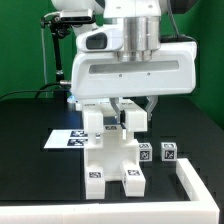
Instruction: Assemble chair
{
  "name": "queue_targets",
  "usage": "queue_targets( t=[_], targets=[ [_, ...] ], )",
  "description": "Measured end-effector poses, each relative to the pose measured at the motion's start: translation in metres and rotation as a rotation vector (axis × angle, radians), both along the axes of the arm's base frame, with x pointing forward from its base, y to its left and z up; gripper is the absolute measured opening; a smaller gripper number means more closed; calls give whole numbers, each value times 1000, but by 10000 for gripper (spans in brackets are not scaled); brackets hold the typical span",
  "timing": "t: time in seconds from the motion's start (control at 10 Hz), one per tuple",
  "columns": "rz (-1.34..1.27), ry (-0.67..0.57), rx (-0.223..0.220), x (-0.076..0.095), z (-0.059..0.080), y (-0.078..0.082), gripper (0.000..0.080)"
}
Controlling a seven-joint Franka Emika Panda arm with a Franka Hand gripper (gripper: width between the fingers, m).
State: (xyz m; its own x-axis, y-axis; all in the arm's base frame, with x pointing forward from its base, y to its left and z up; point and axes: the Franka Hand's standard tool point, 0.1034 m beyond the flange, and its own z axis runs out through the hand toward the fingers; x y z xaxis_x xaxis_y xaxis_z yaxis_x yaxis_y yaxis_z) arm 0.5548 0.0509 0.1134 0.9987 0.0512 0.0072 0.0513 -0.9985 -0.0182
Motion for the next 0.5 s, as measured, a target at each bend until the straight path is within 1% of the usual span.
queue_targets(
  t=[0.4,0.5],
  targets=[
    [-8,-1,-3,0,-6,-1,284],
    [-9,2,-7,-1,-13,-2,284]
  ],
)
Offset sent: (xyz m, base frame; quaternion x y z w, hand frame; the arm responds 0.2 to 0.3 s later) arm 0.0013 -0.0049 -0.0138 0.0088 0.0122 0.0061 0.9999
